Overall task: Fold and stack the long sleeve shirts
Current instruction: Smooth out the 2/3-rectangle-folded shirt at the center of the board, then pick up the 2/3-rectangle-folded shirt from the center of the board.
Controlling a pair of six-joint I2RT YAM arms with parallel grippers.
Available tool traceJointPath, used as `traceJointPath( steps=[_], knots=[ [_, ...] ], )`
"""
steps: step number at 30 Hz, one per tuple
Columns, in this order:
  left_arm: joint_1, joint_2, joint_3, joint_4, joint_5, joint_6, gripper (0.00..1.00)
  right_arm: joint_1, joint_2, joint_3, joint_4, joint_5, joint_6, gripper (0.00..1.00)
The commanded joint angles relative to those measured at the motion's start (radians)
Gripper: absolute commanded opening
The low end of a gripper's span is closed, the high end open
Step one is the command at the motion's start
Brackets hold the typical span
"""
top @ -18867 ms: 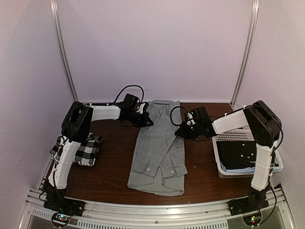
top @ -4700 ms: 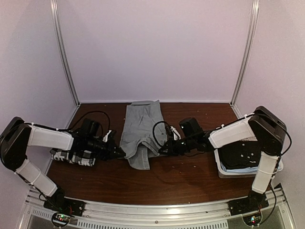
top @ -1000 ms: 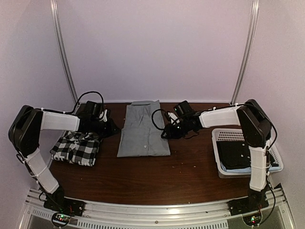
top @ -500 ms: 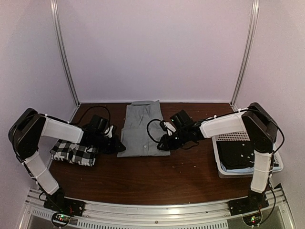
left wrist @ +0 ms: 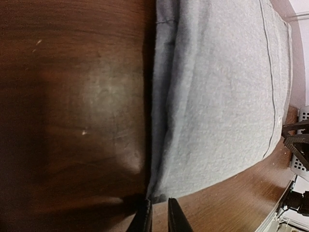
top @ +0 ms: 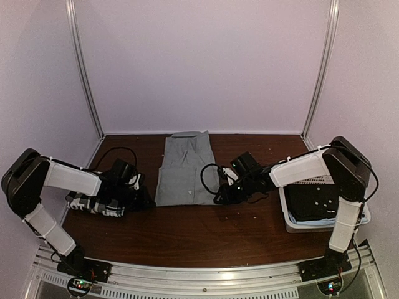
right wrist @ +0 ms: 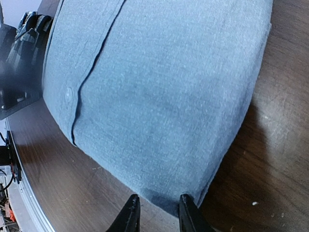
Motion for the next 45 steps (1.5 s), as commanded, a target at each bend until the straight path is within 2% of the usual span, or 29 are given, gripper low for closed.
traceJointPath(
  steps=[1, 11, 14, 24, 33, 45],
  knots=[
    [0.009, -0.067, -0.026, -0.076, -0.072, 0.019, 0.14, -0.007, -0.065, -0.039, -0.019, 0.024, 0.017, 0.29],
    [0.012, -0.100, -0.040, -0.078, -0.055, 0.047, 0.23, -0.008, -0.079, -0.087, -0.013, 0.028, 0.027, 0.32],
    [0.012, -0.087, -0.036, -0.062, -0.038, 0.053, 0.25, -0.008, -0.073, -0.089, 0.000, 0.031, 0.033, 0.35],
    [0.011, -0.021, -0.019, -0.016, 0.030, 0.062, 0.28, -0.008, -0.035, -0.084, 0.056, 0.013, 0.052, 0.35],
    [0.011, 0.012, -0.016, 0.007, 0.020, 0.038, 0.27, -0.011, -0.042, -0.094, 0.068, 0.012, 0.069, 0.35],
    [0.011, 0.028, -0.018, 0.019, 0.023, 0.031, 0.18, -0.013, -0.045, -0.130, 0.131, -0.005, 0.094, 0.31]
  ],
)
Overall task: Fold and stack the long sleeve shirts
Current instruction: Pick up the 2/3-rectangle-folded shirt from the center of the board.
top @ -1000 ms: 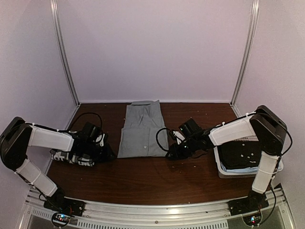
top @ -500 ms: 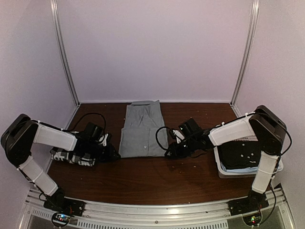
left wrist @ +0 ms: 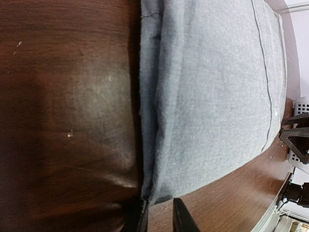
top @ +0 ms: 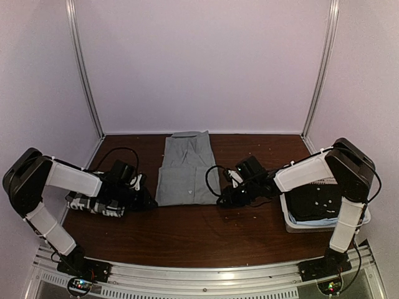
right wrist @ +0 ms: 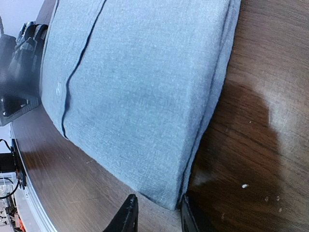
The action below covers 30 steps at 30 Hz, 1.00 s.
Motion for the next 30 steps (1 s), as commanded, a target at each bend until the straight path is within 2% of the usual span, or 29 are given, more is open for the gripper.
traceJointPath(
  steps=[1, 9, 13, 19, 24, 30],
  knots=[
    [0.005, 0.028, 0.005, -0.010, -0.012, -0.004, 0.17, -0.005, 0.001, -0.019, 0.040, -0.008, 0.020, 0.31],
    [0.004, 0.034, 0.013, -0.011, -0.008, -0.001, 0.07, -0.005, 0.009, -0.024, 0.061, -0.010, 0.030, 0.25],
    [0.002, 0.035, 0.020, -0.010, -0.005, -0.001, 0.00, -0.006, 0.013, -0.017, 0.065, -0.009, 0.030, 0.17],
    [-0.007, 0.018, 0.022, -0.011, 0.004, 0.001, 0.00, -0.005, 0.002, -0.021, 0.058, -0.005, 0.021, 0.00],
    [-0.025, -0.037, -0.005, -0.041, -0.008, 0.004, 0.00, 0.005, -0.050, -0.070, 0.059, 0.007, 0.018, 0.00],
    [-0.077, -0.175, -0.076, -0.107, -0.050, -0.011, 0.00, 0.041, -0.144, -0.154, 0.035, 0.023, 0.026, 0.00]
  ],
)
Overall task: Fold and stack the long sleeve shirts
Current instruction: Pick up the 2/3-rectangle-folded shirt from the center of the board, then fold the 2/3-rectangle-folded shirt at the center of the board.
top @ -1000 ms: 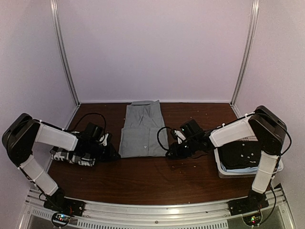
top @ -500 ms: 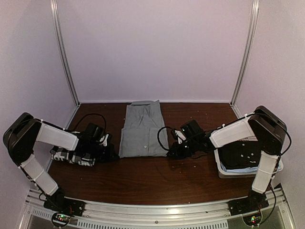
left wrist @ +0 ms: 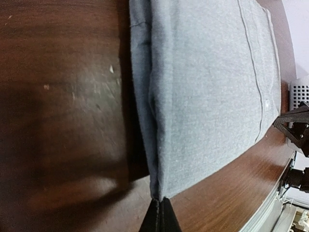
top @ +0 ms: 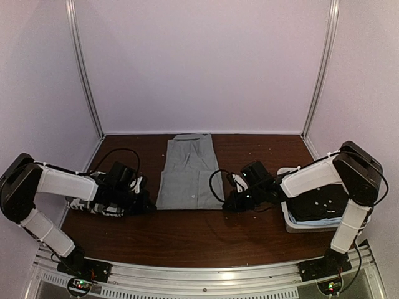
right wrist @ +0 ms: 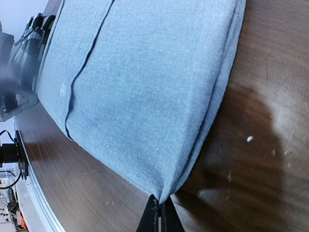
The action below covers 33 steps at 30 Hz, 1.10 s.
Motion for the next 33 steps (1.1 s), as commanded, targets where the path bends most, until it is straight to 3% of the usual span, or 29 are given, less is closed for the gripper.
traceJointPath(
  steps=[1, 10, 18, 21, 25, 30, 33],
  knots=[
    [-0.047, -0.126, -0.062, -0.073, -0.056, -0.012, 0.00, 0.036, -0.097, -0.065, -0.030, 0.032, 0.007, 0.00],
    [-0.117, -0.410, -0.140, -0.194, -0.121, -0.075, 0.00, 0.106, -0.270, -0.135, -0.138, 0.104, 0.041, 0.00],
    [-0.116, -0.448, 0.029, -0.295, -0.169, -0.049, 0.00, 0.102, -0.353, 0.014, -0.275, 0.170, 0.017, 0.00],
    [-0.086, -0.365, 0.151, -0.327, -0.169, -0.001, 0.00, 0.064, -0.293, 0.133, -0.305, 0.167, -0.025, 0.00],
    [0.063, -0.162, 0.366, -0.321, -0.079, 0.080, 0.00, -0.041, -0.140, 0.317, -0.279, 0.097, -0.079, 0.00],
    [0.236, 0.225, 0.686, -0.239, 0.042, 0.164, 0.00, -0.188, 0.222, 0.733, -0.294, 0.015, -0.126, 0.00],
    [0.285, 0.504, 0.909, -0.185, 0.118, 0.160, 0.00, -0.251, 0.506, 0.979, -0.286, -0.047, -0.096, 0.00]
  ],
)
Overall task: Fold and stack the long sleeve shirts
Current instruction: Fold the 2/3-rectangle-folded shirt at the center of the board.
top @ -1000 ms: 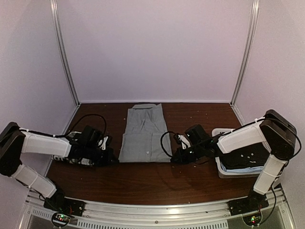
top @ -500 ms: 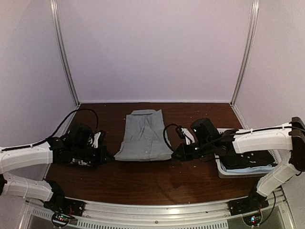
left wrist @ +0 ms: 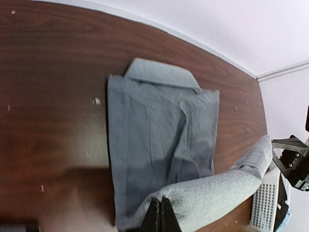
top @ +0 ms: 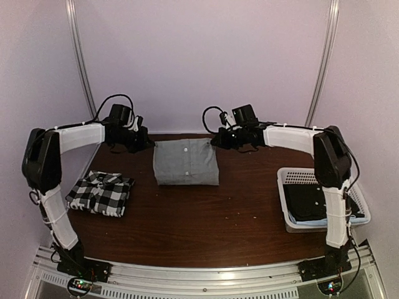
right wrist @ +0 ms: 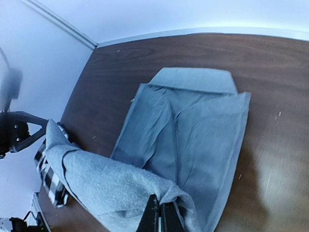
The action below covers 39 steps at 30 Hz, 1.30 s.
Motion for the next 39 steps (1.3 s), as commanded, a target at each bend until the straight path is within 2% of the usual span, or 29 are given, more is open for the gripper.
traceJointPath(
  steps=[1, 5, 7, 10, 14, 20, 26, 32, 39],
  knots=[
    [0.062, 0.366, 0.280, 0.100, 0.125, 0.059, 0.00, -0.090, 0.350, 0.301, -0.016, -0.093, 0.011, 0.00],
    [0.061, 0.635, 0.527, 0.096, 0.185, 0.032, 0.00, -0.128, 0.583, 0.530, -0.032, -0.131, 0.081, 0.00],
    [0.057, 0.702, 0.583, 0.103, 0.202, 0.016, 0.00, -0.138, 0.626, 0.547, -0.012, -0.144, 0.114, 0.00],
    [0.044, 0.720, 0.573, 0.107, 0.203, 0.013, 0.00, -0.135, 0.631, 0.528, -0.016, -0.147, 0.115, 0.00],
    [0.020, 0.626, 0.368, 0.176, 0.203, -0.011, 0.00, -0.114, 0.532, 0.364, 0.001, -0.110, 0.074, 0.00],
    [-0.029, 0.351, -0.078, 0.387, 0.186, -0.094, 0.00, -0.069, 0.256, -0.124, 0.151, -0.078, 0.091, 0.00],
    [-0.098, 0.061, -0.369, 0.408, 0.111, -0.115, 0.00, 0.020, -0.060, -0.465, 0.241, -0.009, 0.090, 0.00],
    [-0.103, -0.100, -0.459, 0.381, 0.078, -0.116, 0.00, 0.027, -0.187, -0.554, 0.242, 0.056, 0.081, 0.00],
    [-0.057, -0.013, -0.353, 0.365, 0.113, -0.066, 0.00, -0.004, -0.135, -0.463, 0.227, 0.072, 0.039, 0.00]
  ],
)
